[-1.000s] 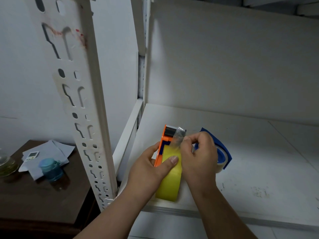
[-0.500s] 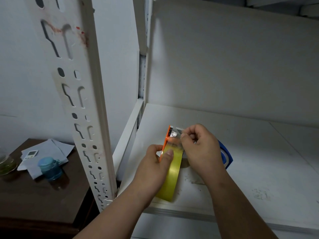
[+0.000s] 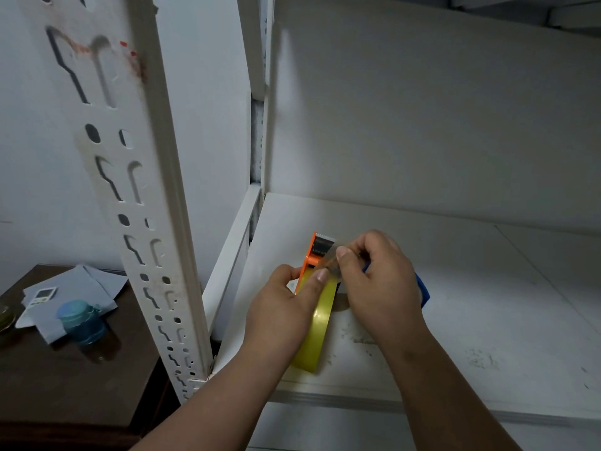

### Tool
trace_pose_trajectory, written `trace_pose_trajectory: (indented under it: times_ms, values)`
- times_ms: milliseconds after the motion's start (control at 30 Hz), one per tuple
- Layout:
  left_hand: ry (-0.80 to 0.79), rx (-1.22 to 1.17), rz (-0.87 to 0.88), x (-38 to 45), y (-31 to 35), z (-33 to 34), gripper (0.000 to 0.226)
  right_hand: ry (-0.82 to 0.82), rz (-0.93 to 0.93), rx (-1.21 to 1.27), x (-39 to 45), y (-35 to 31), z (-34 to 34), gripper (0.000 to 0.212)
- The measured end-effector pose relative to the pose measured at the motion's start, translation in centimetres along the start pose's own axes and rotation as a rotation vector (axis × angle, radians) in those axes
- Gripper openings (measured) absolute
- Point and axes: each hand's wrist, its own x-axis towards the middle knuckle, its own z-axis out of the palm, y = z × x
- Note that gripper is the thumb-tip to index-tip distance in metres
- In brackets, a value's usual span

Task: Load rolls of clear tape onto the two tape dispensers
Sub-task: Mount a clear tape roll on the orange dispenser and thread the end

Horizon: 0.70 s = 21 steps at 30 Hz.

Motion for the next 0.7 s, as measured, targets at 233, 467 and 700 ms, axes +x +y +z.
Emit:
trace_pose_trajectory:
  times_ms: [233, 467, 700]
  values:
    - [-0.051, -0.016, 0.015, 0.0, -0.3, -0.5, 0.032, -0.041, -0.069, -0.168, 0.1, -1.0, -0.1, 0.021]
    - [0.041, -0.155, 0.004, -0.3, -0.9, -0.5, 0.017, -0.027, -0.044, -0.17, 0.7, -0.5, 0.3, 0.029]
    - [0.063, -0.193, -0.035, -0.2, -1.0, -0.3, 0.028, -0.011, -0.05, -0.225, 1.2, -0.9, 0.0, 0.023]
